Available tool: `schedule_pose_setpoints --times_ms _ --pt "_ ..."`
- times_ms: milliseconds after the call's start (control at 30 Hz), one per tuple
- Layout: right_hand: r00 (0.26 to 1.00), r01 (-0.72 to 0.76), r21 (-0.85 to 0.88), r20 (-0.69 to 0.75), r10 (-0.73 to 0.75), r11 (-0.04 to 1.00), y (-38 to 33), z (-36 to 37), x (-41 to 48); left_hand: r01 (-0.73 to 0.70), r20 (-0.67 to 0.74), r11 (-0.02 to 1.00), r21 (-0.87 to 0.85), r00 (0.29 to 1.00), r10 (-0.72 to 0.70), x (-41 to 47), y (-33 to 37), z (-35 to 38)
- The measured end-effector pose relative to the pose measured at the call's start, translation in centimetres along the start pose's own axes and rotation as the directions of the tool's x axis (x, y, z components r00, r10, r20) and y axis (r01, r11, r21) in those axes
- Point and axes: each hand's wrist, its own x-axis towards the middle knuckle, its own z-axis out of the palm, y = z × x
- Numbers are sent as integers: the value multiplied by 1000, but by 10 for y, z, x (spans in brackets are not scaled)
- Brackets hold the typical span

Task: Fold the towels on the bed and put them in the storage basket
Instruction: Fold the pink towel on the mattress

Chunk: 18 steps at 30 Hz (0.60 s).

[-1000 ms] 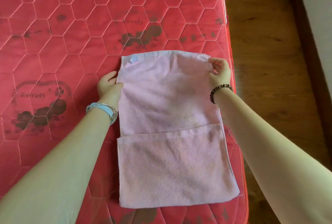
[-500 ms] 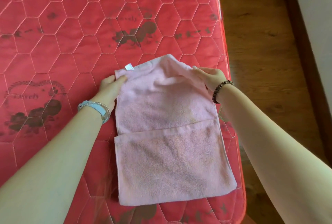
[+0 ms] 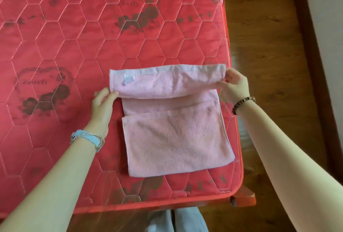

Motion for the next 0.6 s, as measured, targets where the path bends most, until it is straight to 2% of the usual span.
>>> schedule_pose_setpoints --times_ms 100,200,367,467,533,600 --pt "1000 -5 -87 1 5 996 20 -12 -37 37 10 999 -2 999 -37 -41 -19 -8" --pt "1000 -11 -126 -3 11 992 43 -22 -73 78 83 997 -3 994 -77 -78 -41 -13" --pt "994 -107 -159 4 109 982 87 -28 -117 177 186 983 39 966 -182 -118 -77 -12" --pt "983 -174 -237 18 184 956 114 -26 -127 271 164 962 -2 950 -268 -127 -88 -11" --pt "970 -219 -226 51 237 949 120 -25 -131 281 147 959 -23 950 -275 -129 -91 -8" --pt "956 -271 -127 83 282 954 120 -27 -133 240 140 971 11 961 -239 -130 -93 -5"
